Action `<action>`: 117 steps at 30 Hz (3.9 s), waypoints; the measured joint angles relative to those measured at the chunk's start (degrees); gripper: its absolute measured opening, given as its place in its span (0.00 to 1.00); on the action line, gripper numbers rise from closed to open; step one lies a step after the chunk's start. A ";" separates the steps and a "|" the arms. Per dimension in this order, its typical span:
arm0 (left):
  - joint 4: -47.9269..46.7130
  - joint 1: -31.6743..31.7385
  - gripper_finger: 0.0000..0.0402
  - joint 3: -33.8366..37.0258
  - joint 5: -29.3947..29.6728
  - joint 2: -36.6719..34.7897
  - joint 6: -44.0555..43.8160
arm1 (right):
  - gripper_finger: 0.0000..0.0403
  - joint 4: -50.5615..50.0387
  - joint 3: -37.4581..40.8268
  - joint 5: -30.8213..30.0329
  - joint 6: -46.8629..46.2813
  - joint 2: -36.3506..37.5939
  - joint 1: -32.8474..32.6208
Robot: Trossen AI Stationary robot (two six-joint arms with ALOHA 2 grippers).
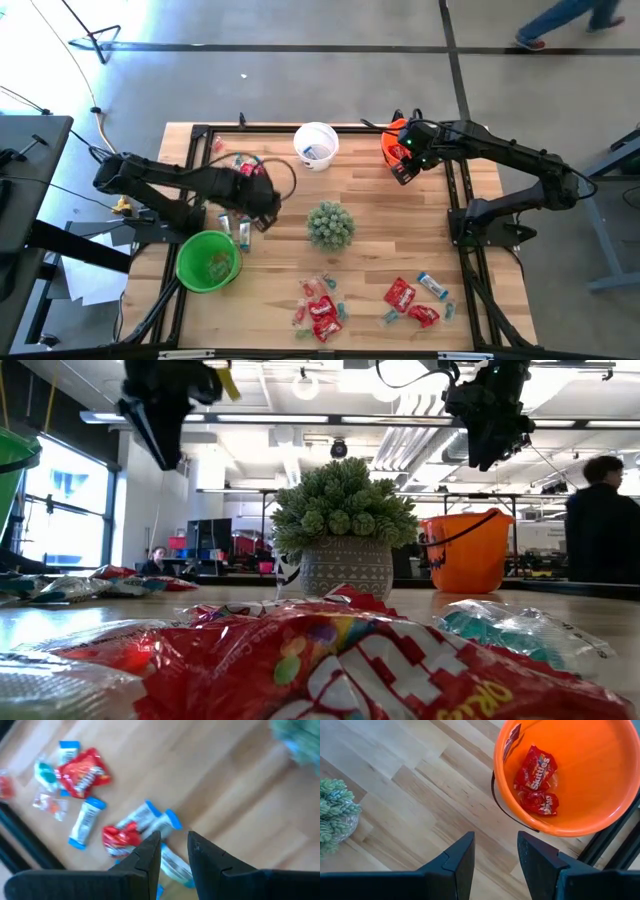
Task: Sort candy
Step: Put the orange gummy into the green bucket
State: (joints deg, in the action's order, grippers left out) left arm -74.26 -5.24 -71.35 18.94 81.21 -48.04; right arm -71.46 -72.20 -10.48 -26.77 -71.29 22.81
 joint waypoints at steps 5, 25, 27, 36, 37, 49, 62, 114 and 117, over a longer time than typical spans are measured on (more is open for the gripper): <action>-0.02 9.42 0.21 0.00 0.16 0.00 9.14 | 0.36 0.12 0.00 -0.02 0.60 -0.02 0.00; -1.32 44.57 0.21 12.13 0.49 -0.02 12.04 | 0.36 1.86 0.00 -3.04 2.83 -0.01 0.02; 0.41 46.26 0.21 13.93 -1.19 -0.02 11.07 | 0.36 1.94 0.00 -3.04 2.44 0.00 0.02; 15.29 49.06 0.21 21.78 -7.92 0.04 9.57 | 0.36 3.51 0.00 -3.00 0.72 0.01 0.02; 15.92 49.50 0.21 22.39 -7.93 0.04 8.98 | 0.36 3.47 0.00 -2.89 0.29 0.01 0.02; 24.68 54.42 0.21 26.80 -7.87 0.02 2.39 | 0.36 3.35 0.00 -2.59 -0.26 0.01 0.07; 24.57 56.72 0.21 26.80 -7.95 0.02 -5.10 | 0.36 0.22 0.00 -2.62 2.84 0.01 2.04; 29.03 56.46 0.04 26.80 -5.14 10.62 -7.38 | 0.36 1.01 0.00 0.61 7.35 -0.02 6.10; 29.00 56.50 0.01 26.80 -5.36 10.61 -7.36 | 0.36 1.01 0.00 0.61 7.35 0.00 6.10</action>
State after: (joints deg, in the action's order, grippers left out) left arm -45.25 51.27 -44.56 13.59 91.82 -55.40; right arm -70.46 -72.20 -9.87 -19.42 -71.30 28.91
